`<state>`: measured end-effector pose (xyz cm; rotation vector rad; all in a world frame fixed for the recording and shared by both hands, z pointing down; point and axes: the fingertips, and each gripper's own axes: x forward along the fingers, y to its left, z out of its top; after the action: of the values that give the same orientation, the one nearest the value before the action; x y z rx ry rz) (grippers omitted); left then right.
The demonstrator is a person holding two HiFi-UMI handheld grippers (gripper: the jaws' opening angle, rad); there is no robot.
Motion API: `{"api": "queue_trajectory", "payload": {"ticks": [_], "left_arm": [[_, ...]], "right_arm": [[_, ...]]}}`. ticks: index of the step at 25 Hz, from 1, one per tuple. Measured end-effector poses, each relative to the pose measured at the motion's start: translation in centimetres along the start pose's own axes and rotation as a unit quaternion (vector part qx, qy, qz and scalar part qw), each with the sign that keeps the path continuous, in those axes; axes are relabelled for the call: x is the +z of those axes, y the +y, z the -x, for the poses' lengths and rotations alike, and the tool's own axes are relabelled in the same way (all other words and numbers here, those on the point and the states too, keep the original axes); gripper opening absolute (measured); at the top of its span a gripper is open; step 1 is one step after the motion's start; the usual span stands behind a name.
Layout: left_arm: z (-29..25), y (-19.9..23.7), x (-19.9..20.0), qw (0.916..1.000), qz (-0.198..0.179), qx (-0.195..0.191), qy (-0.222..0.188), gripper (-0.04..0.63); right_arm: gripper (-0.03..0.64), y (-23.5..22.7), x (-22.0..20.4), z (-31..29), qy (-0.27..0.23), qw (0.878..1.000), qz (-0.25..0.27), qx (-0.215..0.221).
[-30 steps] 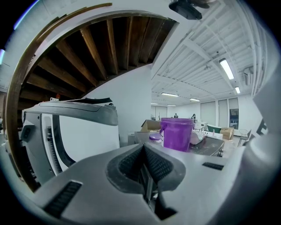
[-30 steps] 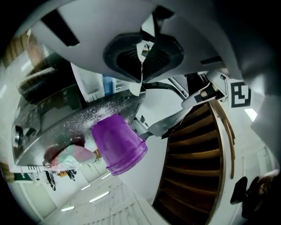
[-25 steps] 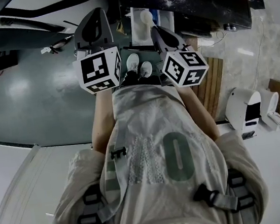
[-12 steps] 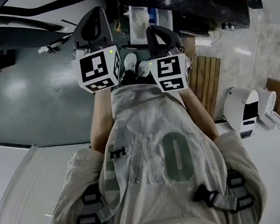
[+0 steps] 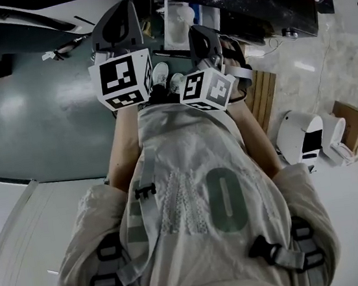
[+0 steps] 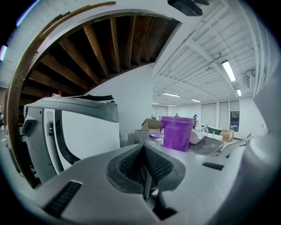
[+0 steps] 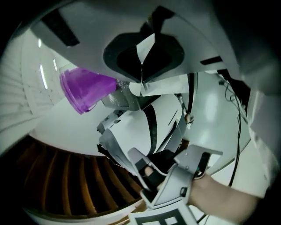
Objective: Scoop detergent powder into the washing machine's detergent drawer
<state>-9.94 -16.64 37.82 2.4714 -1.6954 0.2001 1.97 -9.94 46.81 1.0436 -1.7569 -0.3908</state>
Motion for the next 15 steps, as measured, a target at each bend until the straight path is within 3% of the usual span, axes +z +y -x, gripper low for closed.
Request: {"api": "queue_trajectory", "payload": {"ticks": [3, 6, 15], "left_arm": [[0.09, 0.25, -0.25, 1.0000, 0.003, 0.003, 0.002, 0.020], [0.26, 0.41, -0.42, 1.0000, 0.004, 0.005, 0.003, 0.020], [0.78, 0.81, -0.74, 0.9999, 0.005, 0.010, 0.005, 0.020]], "right_arm": [[0.011, -0.01, -0.08, 0.00, 0.007, 0.994, 0.102, -0.024], [0.011, 0.17, -0.27, -0.12, 0.006, 0.986, 0.161, -0.036], [0.011, 0.30, -0.47, -0.14, 0.003, 0.982, 0.184, -0.033]]}}
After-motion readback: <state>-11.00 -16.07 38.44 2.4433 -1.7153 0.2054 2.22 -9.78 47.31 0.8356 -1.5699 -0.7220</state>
